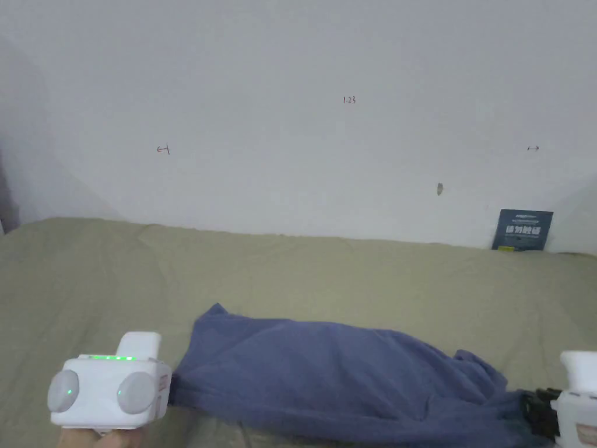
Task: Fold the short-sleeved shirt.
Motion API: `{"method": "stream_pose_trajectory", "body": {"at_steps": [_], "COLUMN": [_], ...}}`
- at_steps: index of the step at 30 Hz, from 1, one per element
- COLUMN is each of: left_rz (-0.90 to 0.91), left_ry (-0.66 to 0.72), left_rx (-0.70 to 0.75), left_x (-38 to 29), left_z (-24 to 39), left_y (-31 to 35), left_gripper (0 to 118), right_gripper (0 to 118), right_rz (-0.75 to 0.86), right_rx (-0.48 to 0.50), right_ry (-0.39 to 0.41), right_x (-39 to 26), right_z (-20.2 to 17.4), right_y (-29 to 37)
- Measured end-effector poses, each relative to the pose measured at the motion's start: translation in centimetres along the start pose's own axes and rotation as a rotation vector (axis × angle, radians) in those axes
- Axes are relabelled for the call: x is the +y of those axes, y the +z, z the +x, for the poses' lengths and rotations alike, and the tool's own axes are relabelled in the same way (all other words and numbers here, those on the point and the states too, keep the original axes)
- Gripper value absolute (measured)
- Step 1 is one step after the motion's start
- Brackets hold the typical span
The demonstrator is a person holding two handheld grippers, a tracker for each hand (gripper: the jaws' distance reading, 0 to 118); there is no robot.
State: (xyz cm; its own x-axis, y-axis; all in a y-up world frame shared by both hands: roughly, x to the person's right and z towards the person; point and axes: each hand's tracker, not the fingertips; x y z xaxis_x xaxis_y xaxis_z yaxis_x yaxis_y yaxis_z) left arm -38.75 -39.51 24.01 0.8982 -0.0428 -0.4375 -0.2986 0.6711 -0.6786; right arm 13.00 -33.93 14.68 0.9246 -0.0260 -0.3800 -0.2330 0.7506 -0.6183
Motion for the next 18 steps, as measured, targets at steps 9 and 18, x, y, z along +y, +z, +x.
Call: {"method": "stream_pose_trajectory", "body": {"at_steps": [9,18], "left_rz": [-0.055,-0.085], "left_ry": [0.03,0.046], "left_rx": [-0.02,-0.045], "left_x": [-10.3,-17.7], "left_z": [-4.4,-6.7], "left_y": [5.9,12.3], "left_gripper": [5,5], "right_gripper": [2,3], "right_rz": [-0.102,-0.121], "right_rx": [0.038,0.041], "right_ry": [-0.028,-0.074], "right_x": [-12.7,-17.5], "right_z": [-1.3,-0.4], "right_y": [7.8,12.0]}}
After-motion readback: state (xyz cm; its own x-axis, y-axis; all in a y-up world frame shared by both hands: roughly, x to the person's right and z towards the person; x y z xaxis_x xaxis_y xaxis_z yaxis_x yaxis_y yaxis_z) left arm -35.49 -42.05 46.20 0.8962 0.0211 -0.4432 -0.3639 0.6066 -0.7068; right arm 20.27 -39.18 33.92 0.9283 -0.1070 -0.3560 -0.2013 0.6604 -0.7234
